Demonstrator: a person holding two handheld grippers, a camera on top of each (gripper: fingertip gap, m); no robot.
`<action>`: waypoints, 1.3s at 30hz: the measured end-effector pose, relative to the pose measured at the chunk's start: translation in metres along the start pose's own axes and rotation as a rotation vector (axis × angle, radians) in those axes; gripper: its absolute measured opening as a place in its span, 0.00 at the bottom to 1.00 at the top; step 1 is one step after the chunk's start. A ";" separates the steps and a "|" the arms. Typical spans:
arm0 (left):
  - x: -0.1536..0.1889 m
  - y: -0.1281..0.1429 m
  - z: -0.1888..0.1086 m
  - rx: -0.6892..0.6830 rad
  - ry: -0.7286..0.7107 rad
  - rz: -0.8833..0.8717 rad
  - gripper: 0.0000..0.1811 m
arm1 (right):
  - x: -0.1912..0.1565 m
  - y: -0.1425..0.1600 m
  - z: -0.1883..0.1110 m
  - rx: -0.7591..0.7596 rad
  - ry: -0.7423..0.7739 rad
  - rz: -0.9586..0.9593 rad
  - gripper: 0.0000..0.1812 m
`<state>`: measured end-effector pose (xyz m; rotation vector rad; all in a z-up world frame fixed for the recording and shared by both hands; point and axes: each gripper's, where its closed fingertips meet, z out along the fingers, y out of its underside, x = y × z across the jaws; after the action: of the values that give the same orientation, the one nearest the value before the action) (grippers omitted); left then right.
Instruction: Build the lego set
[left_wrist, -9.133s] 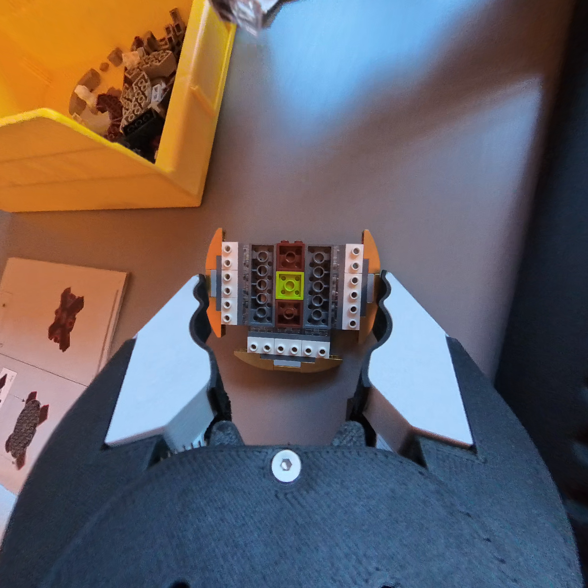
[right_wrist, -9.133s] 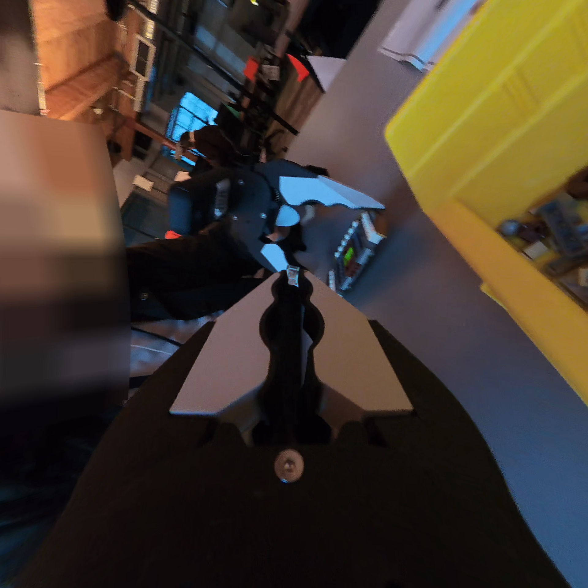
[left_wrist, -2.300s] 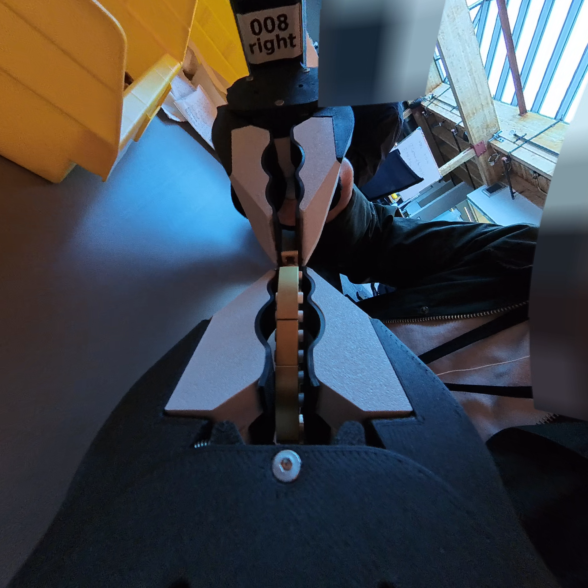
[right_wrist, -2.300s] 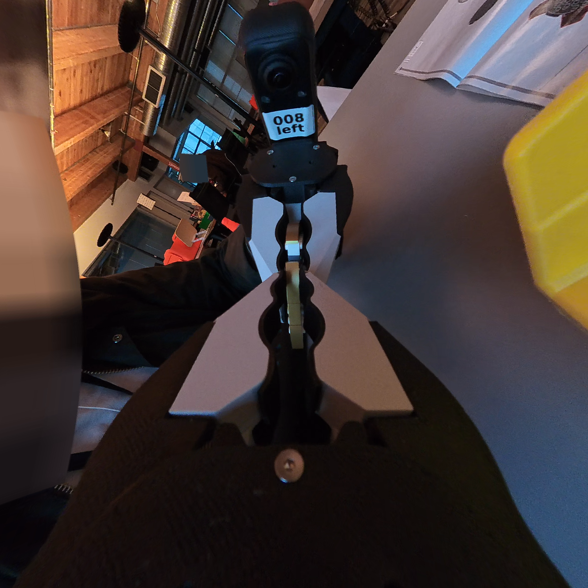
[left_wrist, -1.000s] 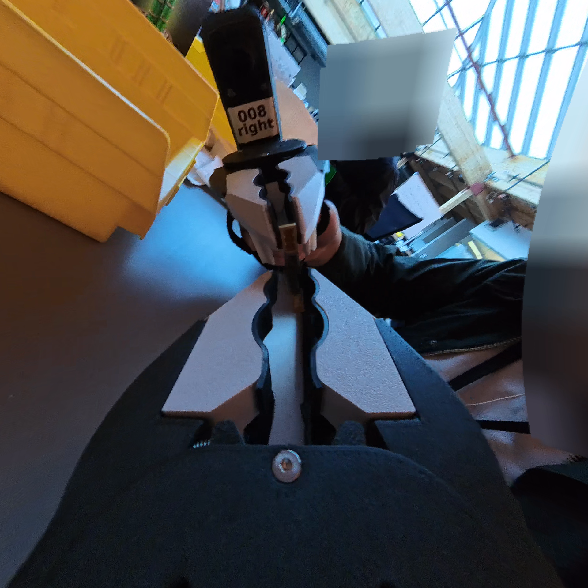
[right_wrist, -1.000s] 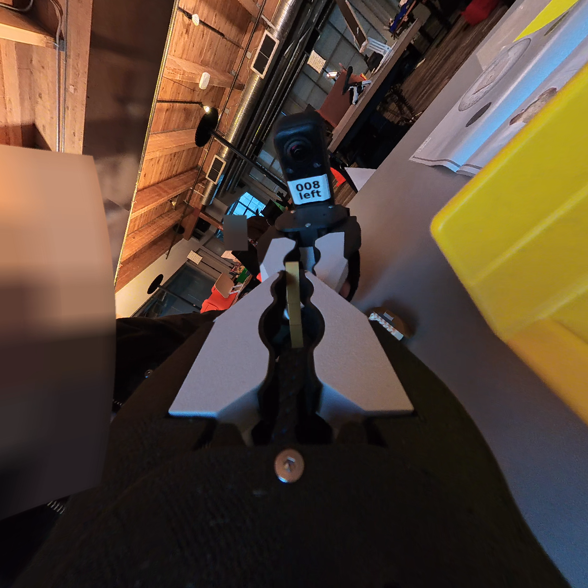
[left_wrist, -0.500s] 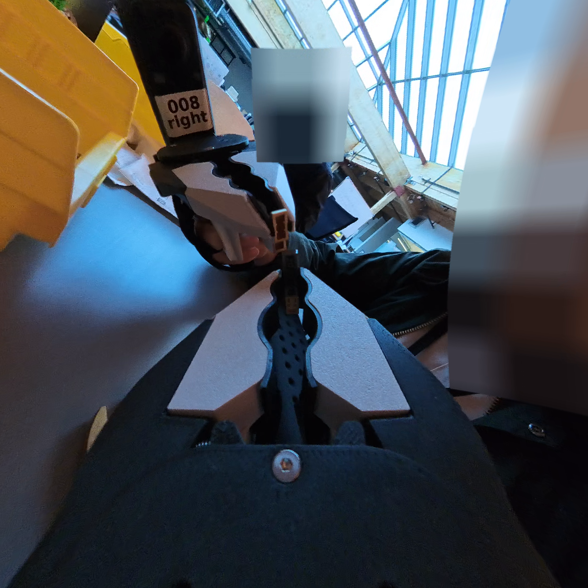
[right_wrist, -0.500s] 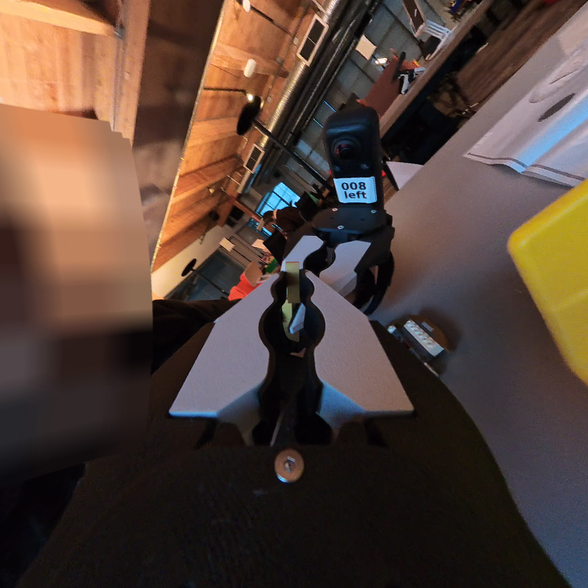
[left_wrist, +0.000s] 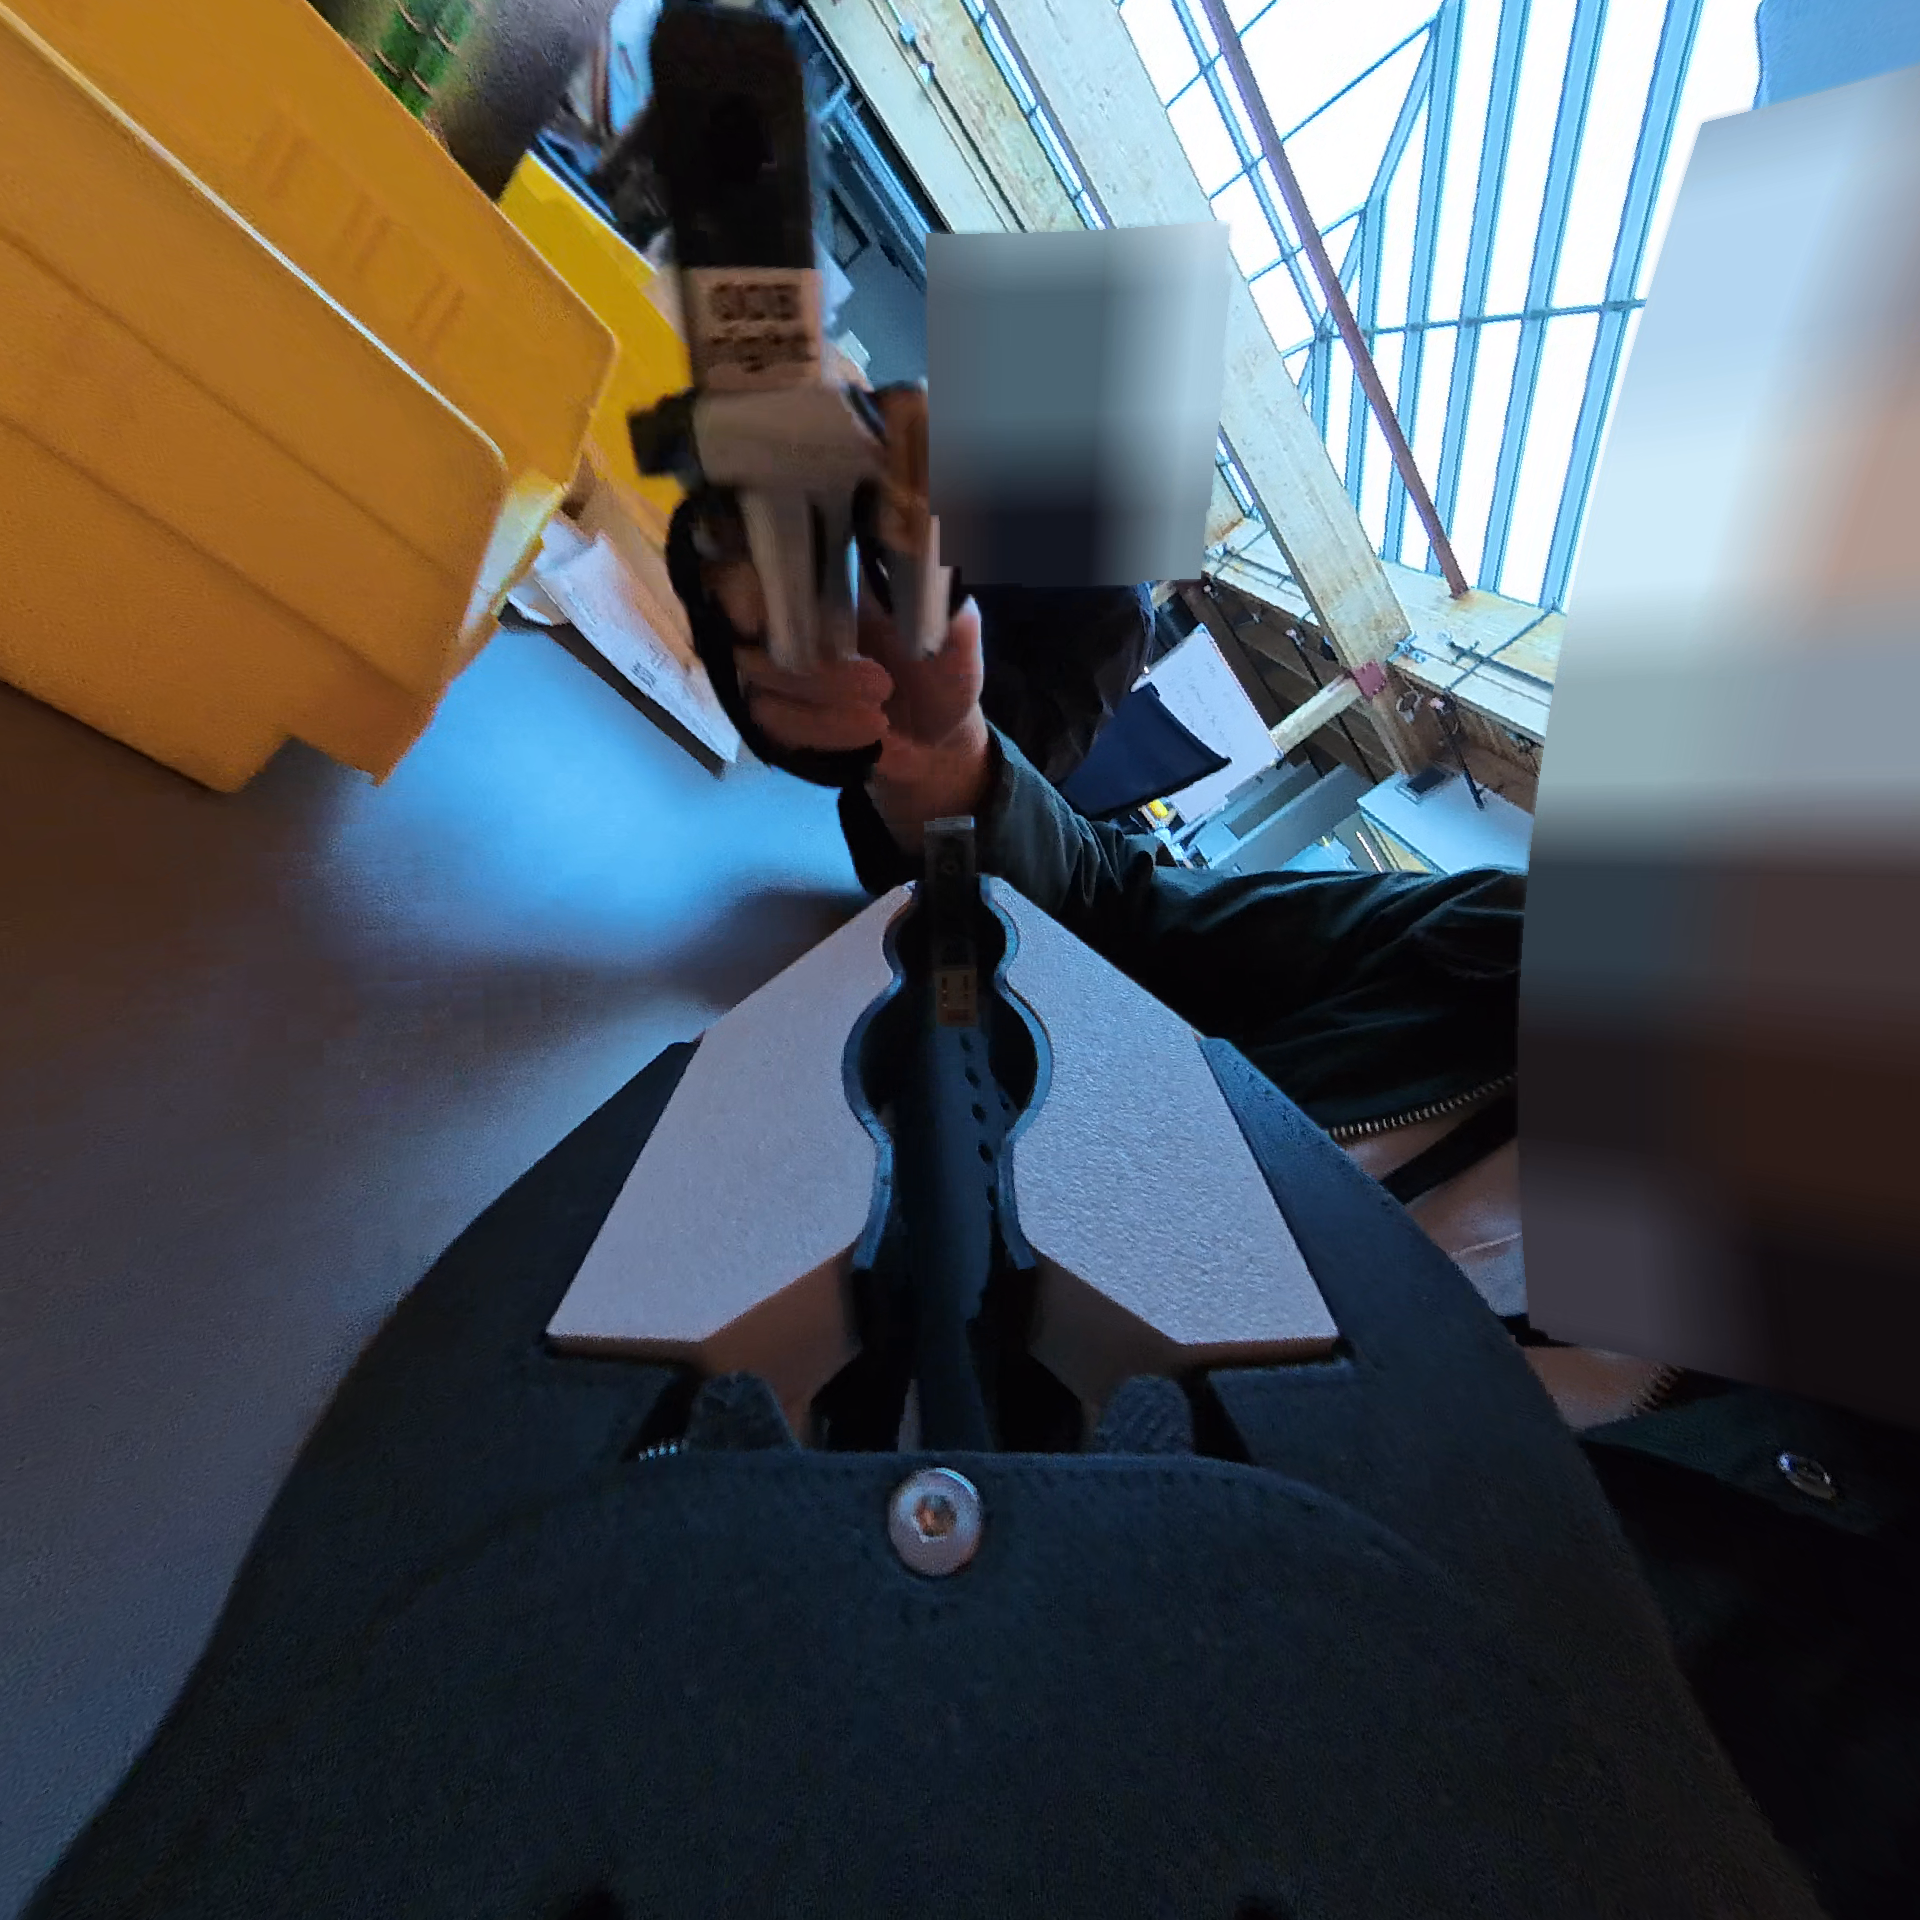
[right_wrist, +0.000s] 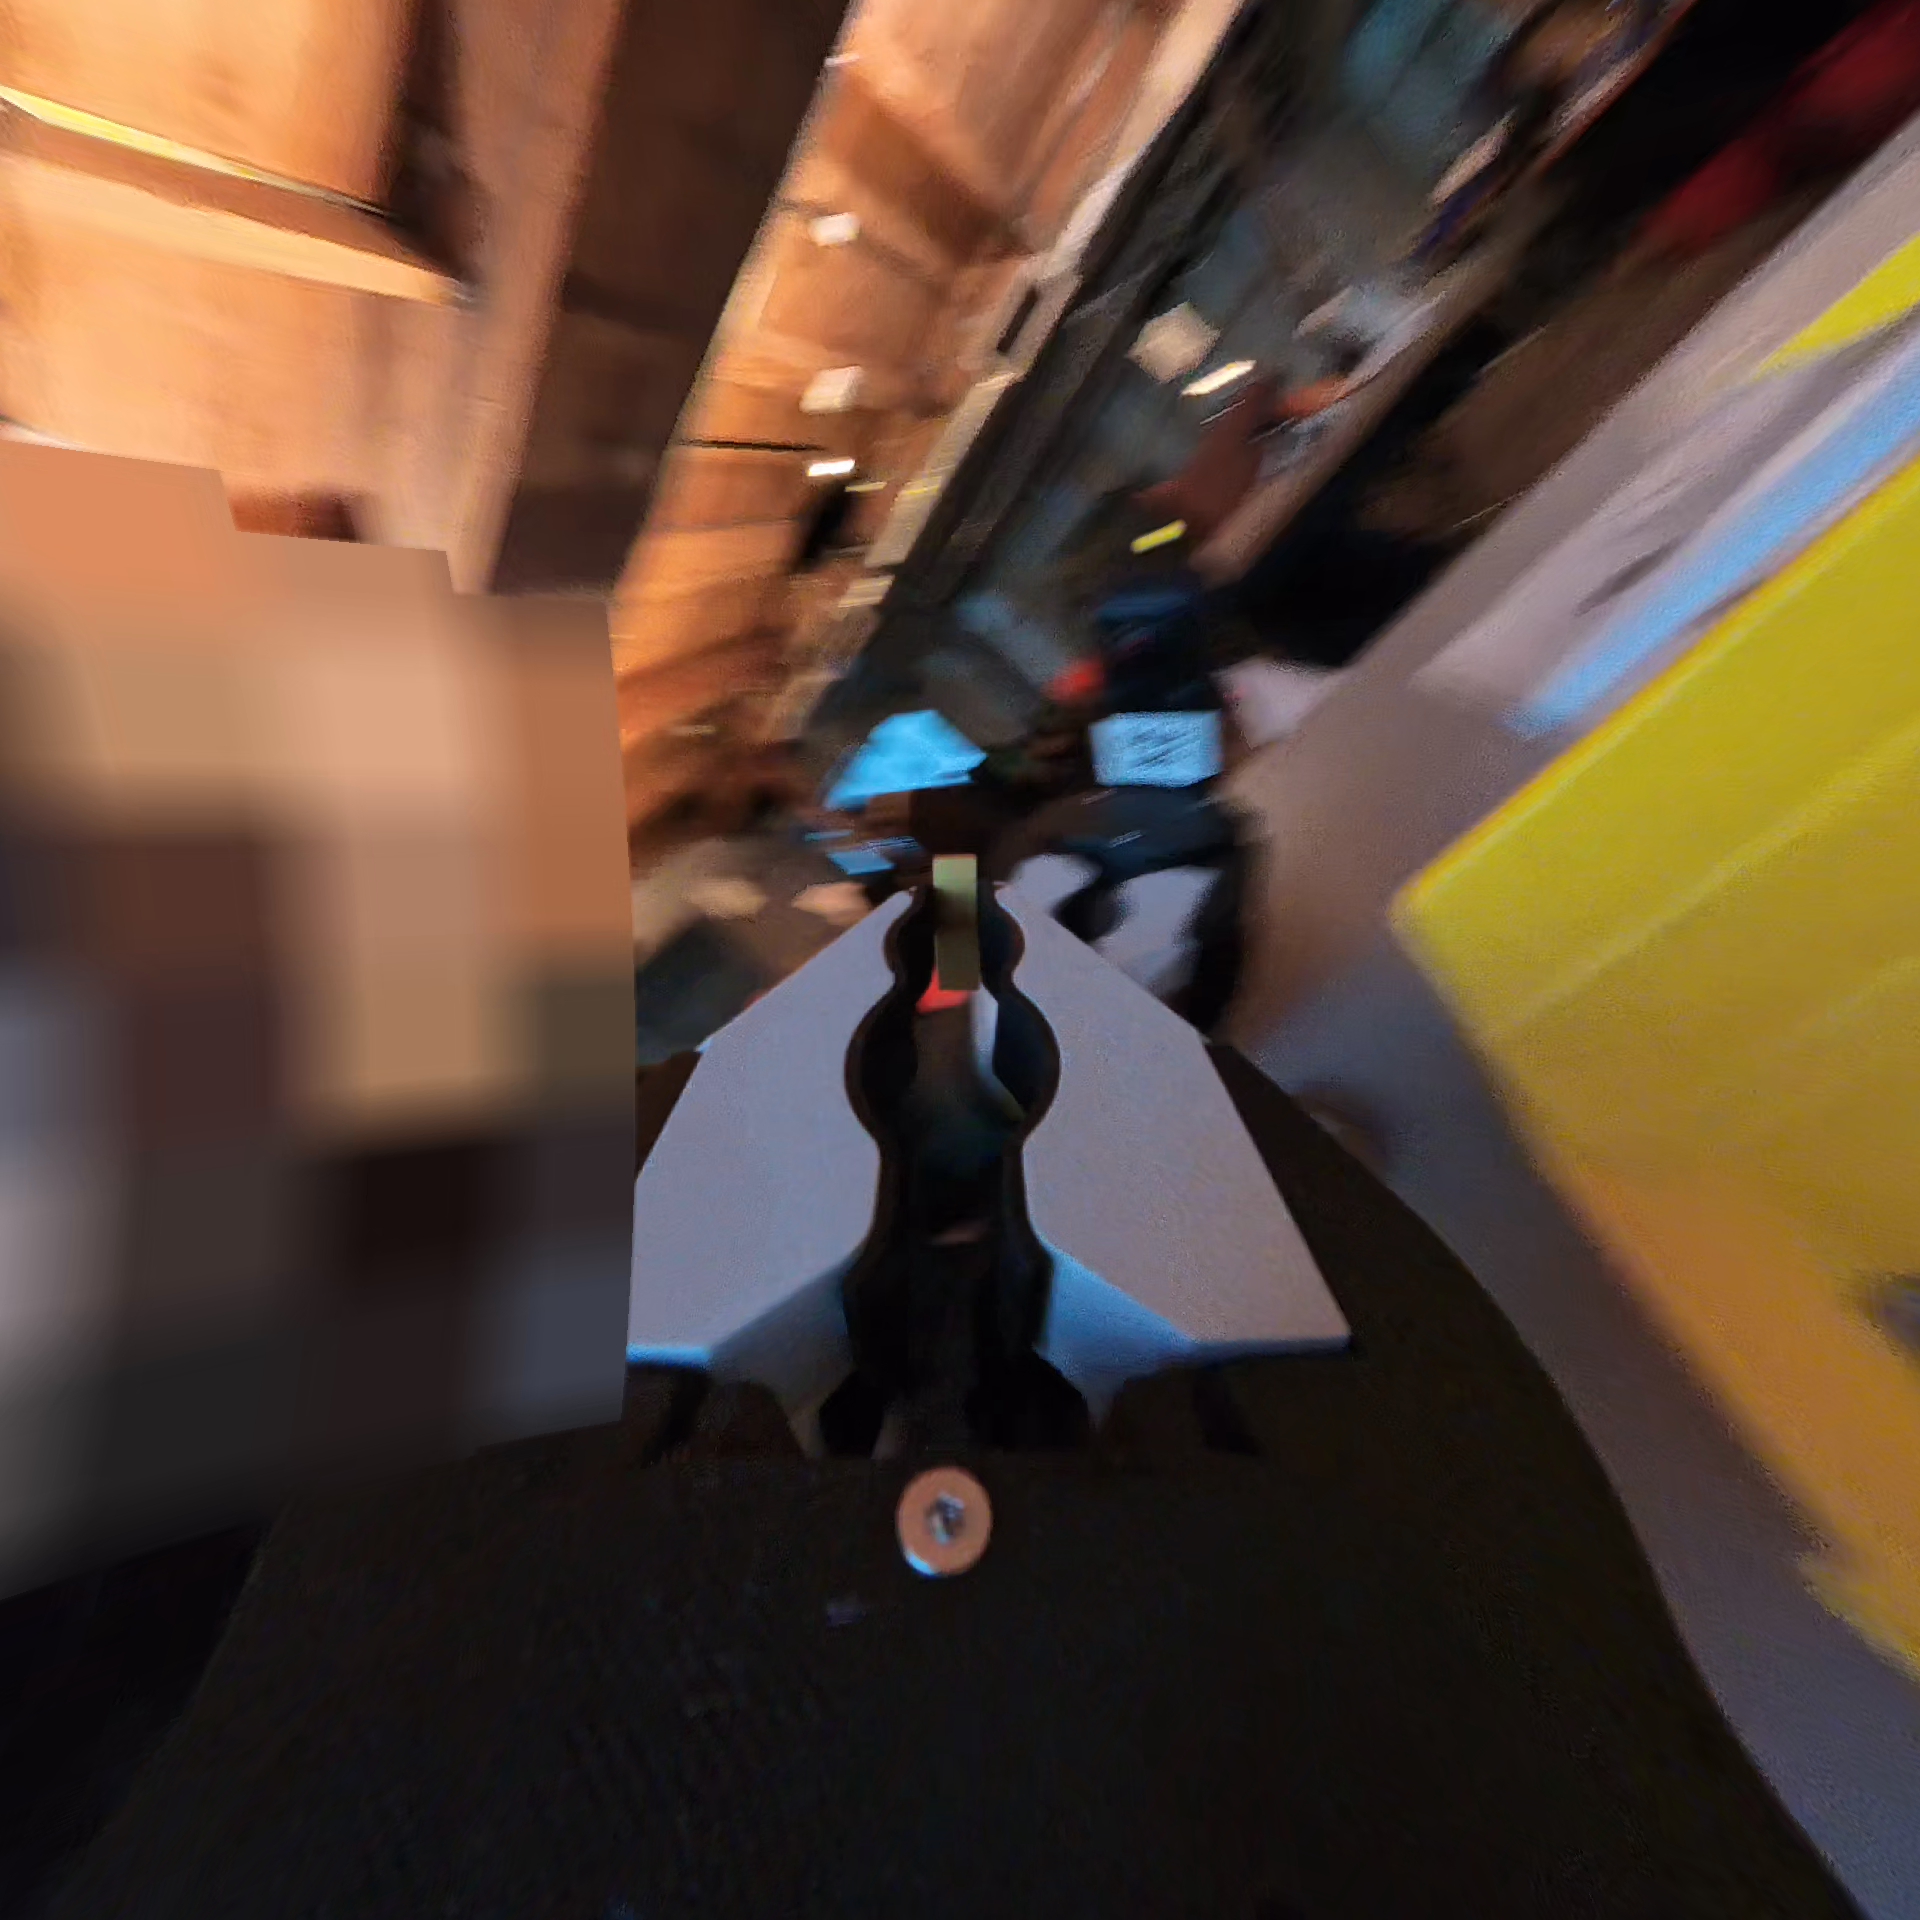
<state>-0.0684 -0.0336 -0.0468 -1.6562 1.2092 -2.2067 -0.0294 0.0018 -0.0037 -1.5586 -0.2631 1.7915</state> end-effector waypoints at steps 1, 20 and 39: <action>-0.002 -0.003 -0.001 0.012 -0.009 0.000 0.03 | 0.013 -0.016 -0.010 0.029 0.156 -0.145 0.03; -0.005 -0.038 -0.019 0.295 -0.050 0.000 0.02 | 0.037 0.049 0.046 -0.207 0.289 -0.114 0.19; -0.008 -0.039 -0.016 0.308 -0.031 -0.040 0.04 | 0.031 0.056 0.045 -0.242 0.227 -0.018 0.03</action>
<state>-0.0658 0.0050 -0.0286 -1.5929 0.7846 -2.2435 -0.0924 -0.0049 -0.0497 -1.9053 -0.3938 1.5973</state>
